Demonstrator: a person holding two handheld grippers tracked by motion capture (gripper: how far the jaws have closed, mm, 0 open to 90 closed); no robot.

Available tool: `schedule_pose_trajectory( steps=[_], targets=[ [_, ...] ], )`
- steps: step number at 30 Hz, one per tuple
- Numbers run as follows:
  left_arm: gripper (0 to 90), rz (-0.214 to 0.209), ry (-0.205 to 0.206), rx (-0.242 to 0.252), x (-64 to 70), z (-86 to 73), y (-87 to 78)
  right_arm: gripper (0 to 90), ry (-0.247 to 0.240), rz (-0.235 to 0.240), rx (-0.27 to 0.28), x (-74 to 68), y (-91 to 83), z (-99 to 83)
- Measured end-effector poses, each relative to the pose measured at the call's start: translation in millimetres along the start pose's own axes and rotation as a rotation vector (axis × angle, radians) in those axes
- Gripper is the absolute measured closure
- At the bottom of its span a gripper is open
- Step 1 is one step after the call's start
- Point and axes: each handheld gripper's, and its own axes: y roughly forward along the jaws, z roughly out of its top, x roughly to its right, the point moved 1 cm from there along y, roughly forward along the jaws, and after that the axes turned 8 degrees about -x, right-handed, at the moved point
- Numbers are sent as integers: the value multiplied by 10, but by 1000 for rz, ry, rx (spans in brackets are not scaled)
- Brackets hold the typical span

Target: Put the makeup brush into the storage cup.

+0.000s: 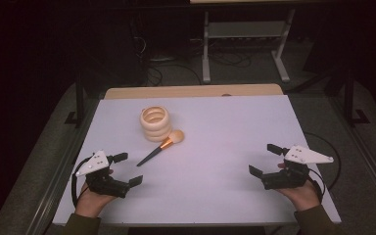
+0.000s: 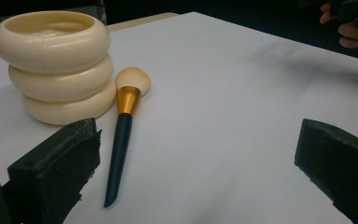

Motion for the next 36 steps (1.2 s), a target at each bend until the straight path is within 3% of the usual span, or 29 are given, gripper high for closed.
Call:
schedule_pose_trajectory(
  steps=[23, 36],
  targets=[
    [0, 2, 3, -1, -4, 6, -1, 2, 3, 1, -4, -1, 1, -1],
    [0, -9, 19, -2, -52, 120, 95, 3, -3, -1, -5, -3, 8, 1]
  ],
)
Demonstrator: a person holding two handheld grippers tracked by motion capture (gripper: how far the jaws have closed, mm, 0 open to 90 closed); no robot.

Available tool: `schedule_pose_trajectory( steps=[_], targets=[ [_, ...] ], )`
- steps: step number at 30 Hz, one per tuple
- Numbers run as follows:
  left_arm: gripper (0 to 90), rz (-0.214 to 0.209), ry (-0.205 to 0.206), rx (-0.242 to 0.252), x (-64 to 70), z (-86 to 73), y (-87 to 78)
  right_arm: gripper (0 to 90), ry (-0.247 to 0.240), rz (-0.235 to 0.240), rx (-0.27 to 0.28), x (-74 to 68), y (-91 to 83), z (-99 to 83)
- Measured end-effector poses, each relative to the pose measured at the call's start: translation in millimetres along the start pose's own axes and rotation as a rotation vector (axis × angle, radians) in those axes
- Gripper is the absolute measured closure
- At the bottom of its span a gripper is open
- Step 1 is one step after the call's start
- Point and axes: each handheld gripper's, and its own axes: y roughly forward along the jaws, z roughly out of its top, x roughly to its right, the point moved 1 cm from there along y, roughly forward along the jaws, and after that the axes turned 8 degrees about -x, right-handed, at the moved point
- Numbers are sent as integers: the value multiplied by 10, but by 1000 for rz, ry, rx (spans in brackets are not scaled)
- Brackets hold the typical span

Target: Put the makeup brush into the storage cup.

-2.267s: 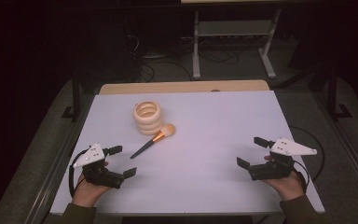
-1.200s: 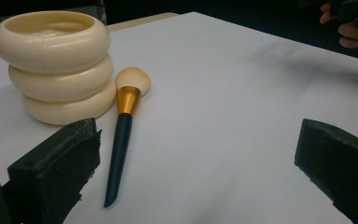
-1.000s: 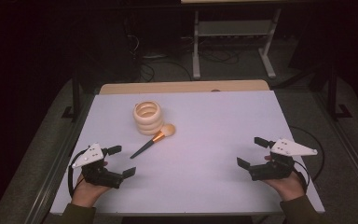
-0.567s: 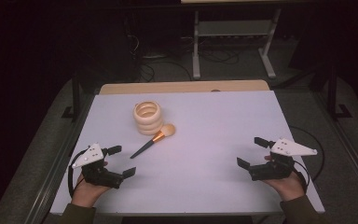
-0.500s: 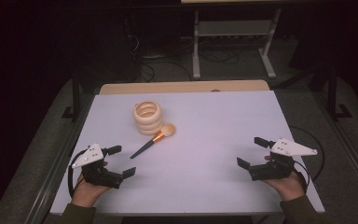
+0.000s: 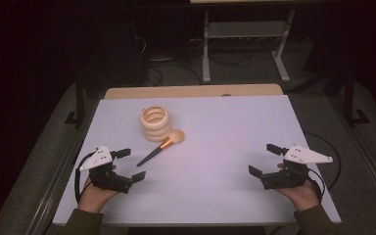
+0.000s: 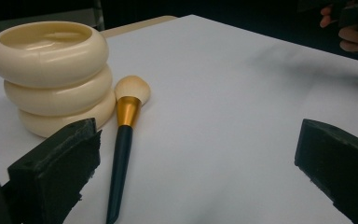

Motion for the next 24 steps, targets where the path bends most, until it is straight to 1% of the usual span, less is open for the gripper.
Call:
schedule_pose_trajectory(
  steps=[1, 4, 5, 6, 9, 12, 14, 17, 18, 19, 21, 24],
  targets=[
    [0, 0, -4, 3, -3, 8, 10, 3, 1, 0, 0, 0, 0, 0],
    [0, 2, 6, 0, -29, 33, 28, 3, 5, 2, -2, -5, -2, 0],
    [0, -2, -3, 7, -35, 43, 41, 3, 5, 2, -2, -4, -2, 0],
    [0, -2, -3, 7, -35, 43, 41, 3, 5, 2, -2, -4, -2, 0],
    [0, 2, 4, 1, -46, 56, 53, 2, 6, 2, -1, -5, -3, 0],
    [0, 4, 7, 8, -64, 83, 53, 3, 6, 0, 2, -2, -3, 1],
    [0, 1, -1, 18, -65, 101, 60, 3, 4, 0, 1, -2, -3, 1],
    [0, 0, 10, 15, -81, 121, 70, 2, 4, 0, 2, -2, -2, 1],
    [0, 0, 10, 16, -83, 130, 75, 3, 4, 0, 5, -2, -2, 3],
    [0, -1, -1, 21, -80, 137, 84, 2, 2, -1, 6, 0, -2, 2],
    [0, -1, 10, 20, -92, 151, 92, 3, 4, -2, 7, 0, -4, 3],
    [0, -1, 12, 21, -104, 169, 99, 3, 4, -3, 7, 2, -3, 3]
  ],
)
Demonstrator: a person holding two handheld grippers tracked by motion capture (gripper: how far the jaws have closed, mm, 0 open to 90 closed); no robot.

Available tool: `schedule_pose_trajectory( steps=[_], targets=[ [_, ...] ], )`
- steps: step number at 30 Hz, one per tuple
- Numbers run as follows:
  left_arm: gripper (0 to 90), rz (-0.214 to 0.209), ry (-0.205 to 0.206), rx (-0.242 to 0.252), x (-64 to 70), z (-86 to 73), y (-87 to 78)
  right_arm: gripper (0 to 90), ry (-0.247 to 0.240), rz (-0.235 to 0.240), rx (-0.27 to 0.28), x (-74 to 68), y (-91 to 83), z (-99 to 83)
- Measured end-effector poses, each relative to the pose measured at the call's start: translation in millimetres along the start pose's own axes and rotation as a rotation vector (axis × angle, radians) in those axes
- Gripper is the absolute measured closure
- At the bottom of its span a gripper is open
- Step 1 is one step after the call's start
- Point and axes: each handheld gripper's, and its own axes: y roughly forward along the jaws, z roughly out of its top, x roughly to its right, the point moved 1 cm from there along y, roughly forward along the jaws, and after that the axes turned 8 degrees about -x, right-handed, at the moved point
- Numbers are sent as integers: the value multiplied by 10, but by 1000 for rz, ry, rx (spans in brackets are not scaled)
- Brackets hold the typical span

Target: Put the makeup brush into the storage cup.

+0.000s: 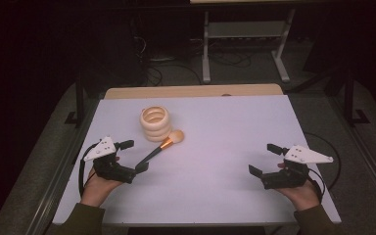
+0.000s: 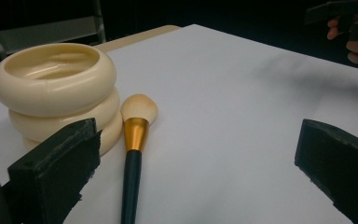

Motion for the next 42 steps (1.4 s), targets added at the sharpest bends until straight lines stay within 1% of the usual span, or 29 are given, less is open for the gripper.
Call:
schedule_pose_trajectory(
  steps=[1, 2, 5, 6, 9, 12, 21, 23, 26, 28, 29, 33, 36, 41, 42],
  targets=[
    [0, -2, -9, 5, 0, 6, 7, 3, -1, 0, 0, -1, 0, 1],
    [0, -1, 0, 3, -10, 10, 12, 3, -1, 0, 0, -1, 0, 1],
    [0, -2, -4, 4, -19, 26, 32, 2, -2, 1, -2, -1, 2, 1],
    [0, -2, 1, 6, -26, 35, 41, 2, -2, 1, -1, -2, 2, 1],
    [0, -3, -8, 11, -34, 58, 67, 3, 0, 1, -2, -3, 1, 1],
    [0, -3, -1, 7, -58, 77, 88, 3, -2, 0, -2, -4, 1, 1],
    [0, 0, -11, 8, -113, 104, 161, 3, -4, 0, -2, -15, 2, 5],
    [0, 2, -6, 6, -131, 105, 178, 2, -5, 0, -1, -17, 2, 8],
    [0, 2, -15, 8, -146, 106, 203, 3, -3, 1, -1, -17, 3, 8],
    [0, 6, -16, 6, -159, 107, 211, 2, -4, 0, -1, -17, 2, 9],
    [0, 7, -19, 5, -165, 110, 218, 3, 3, 2, -5, -20, -1, 8],
    [0, 12, -14, -1, -183, 138, 258, 3, 8, 2, -7, -22, -4, 9],
    [0, 16, -11, -15, -194, 160, 298, 3, 2, 1, -3, -19, -3, 12],
    [0, 16, -7, -26, -207, 184, 358, 3, 10, 2, -3, -22, -6, 11],
    [0, 18, -11, -35, -212, 193, 390, 3, 8, 2, -2, -17, -9, 11]
  ],
)
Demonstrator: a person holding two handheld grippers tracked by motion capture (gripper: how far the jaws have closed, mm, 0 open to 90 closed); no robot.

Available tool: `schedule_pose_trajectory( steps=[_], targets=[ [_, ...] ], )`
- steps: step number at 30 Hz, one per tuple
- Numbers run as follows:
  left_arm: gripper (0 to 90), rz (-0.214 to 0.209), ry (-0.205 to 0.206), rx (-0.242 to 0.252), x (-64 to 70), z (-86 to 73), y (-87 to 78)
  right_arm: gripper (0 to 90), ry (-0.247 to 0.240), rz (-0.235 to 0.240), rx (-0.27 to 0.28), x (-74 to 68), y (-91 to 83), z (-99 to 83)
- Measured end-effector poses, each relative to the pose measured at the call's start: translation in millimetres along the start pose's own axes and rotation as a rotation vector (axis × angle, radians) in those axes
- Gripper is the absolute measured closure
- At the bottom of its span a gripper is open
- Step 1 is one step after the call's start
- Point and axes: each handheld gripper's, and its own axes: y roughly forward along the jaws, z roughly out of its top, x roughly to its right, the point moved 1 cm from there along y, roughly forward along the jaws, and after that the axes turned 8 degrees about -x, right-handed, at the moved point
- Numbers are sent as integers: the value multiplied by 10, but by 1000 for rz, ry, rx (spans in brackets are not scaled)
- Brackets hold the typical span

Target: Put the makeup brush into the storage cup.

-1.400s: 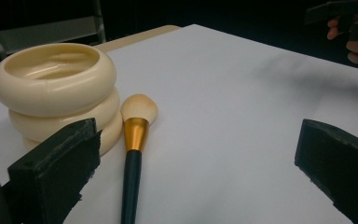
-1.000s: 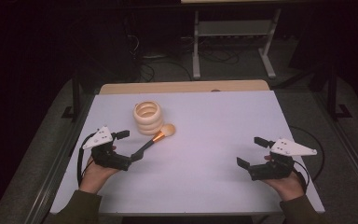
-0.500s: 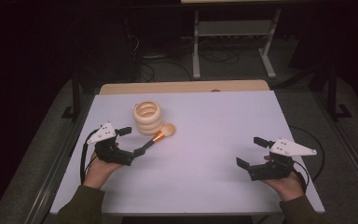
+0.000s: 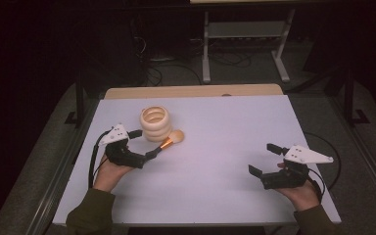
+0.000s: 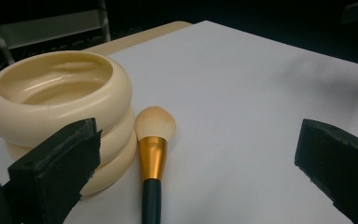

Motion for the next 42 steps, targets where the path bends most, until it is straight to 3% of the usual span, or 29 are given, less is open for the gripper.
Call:
schedule_pose_trajectory(
  steps=[4, 18, 24, 32, 42],
  targets=[
    [1, 4, 0, -21, -15, -1, 34, 3, -4, -1, 6, 5, -1, 2],
    [46, 14, -22, -175, -92, 13, 231, 2, -5, -3, 8, 8, -6, 4],
    [63, 23, -48, -217, -136, -1, 286, 2, -2, -3, 11, 9, -6, 4],
    [86, 18, -49, -269, -176, -2, 311, 2, -2, -4, 12, 9, -4, 5],
    [226, 5, -33, -312, -182, 52, 344, 2, -1, -5, 15, 16, -11, 5]
  ],
)
